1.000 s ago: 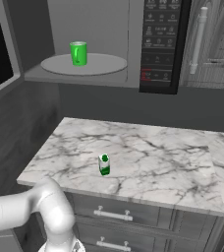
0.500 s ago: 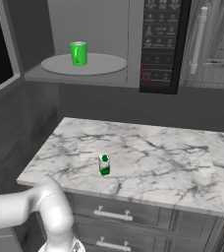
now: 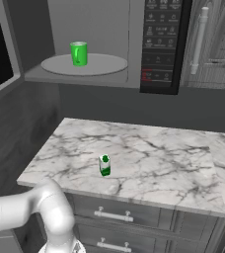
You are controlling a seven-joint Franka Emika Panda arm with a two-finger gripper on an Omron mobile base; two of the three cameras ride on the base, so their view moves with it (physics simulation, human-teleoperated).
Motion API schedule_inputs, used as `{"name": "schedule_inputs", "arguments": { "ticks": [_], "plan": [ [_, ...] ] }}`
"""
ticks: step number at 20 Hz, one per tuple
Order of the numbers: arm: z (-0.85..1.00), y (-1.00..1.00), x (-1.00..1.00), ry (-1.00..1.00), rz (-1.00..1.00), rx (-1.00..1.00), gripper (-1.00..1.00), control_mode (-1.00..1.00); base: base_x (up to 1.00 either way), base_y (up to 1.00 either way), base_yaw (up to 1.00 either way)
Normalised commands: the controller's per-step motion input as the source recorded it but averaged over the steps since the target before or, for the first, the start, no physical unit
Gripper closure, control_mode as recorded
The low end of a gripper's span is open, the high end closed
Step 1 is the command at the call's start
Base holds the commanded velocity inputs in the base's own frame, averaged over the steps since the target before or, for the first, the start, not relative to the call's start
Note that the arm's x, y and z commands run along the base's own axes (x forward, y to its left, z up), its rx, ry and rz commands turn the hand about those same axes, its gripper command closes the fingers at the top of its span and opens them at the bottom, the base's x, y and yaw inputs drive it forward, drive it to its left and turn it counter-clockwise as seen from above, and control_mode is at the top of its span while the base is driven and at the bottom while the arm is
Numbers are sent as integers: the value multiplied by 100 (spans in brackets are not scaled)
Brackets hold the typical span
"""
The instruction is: Pick the mug from the counter and place it inside the microwave. Then close the microwave.
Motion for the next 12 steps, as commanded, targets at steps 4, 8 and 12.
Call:
{"name": "schedule_inputs", "arguments": {
  "ticks": [4,8,12],
  "plan": [
    [0,0,13,-4,0,0,-100,-100,0,0,0],
    [0,0,16,-4,0,0,-100,-100,0,0,0],
    [0,0,21,-2,0,0,-100,-100,0,0,0]
  ]
}}
